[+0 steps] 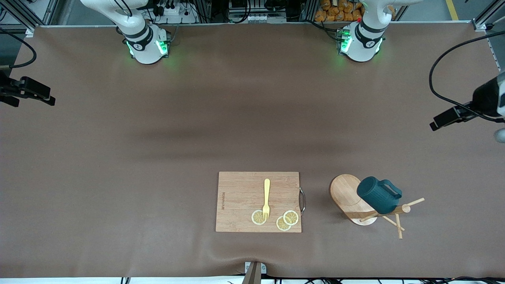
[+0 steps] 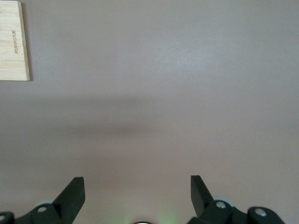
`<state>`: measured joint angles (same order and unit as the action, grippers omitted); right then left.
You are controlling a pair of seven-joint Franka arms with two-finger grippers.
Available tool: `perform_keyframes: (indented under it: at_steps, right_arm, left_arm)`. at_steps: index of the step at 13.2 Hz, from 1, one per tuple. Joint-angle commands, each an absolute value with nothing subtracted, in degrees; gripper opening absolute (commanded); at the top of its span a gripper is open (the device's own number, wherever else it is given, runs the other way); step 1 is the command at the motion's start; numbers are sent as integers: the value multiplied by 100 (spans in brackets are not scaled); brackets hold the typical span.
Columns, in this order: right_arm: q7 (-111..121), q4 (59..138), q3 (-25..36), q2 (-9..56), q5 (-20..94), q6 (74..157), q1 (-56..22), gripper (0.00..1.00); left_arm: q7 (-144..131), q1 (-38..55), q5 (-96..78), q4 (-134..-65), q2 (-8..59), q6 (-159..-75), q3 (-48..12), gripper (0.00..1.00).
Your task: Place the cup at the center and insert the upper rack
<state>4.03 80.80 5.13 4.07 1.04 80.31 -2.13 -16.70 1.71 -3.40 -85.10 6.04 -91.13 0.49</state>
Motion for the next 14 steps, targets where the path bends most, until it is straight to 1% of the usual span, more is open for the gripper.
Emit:
perform_keyframes:
  at_steps: [1,4,6,11,14]
  right_arm:
    - [352,8095,501,352,70,7998,-220,100]
    - [369,8095,501,352,70,7998,-228,100]
    - [360,8095,501,352,79,7998,-229,100]
    - [378,8068,501,325,97,7989,-220,100]
    - [387,8068,501,159,105,7981,-220,100]
  left_arm:
    - [-1233,114,-141,-9324,54,-9378,9,100]
    - [-1064,149,16,-9378,9,-9396,17,100]
    - [-1055,176,534,-9465,-158,-9378,-166,100]
    - [-1028,141,414,-9650,-316,-9378,-193,100]
    - [-1002,167,404,-9624,-238,-9387,-211,100]
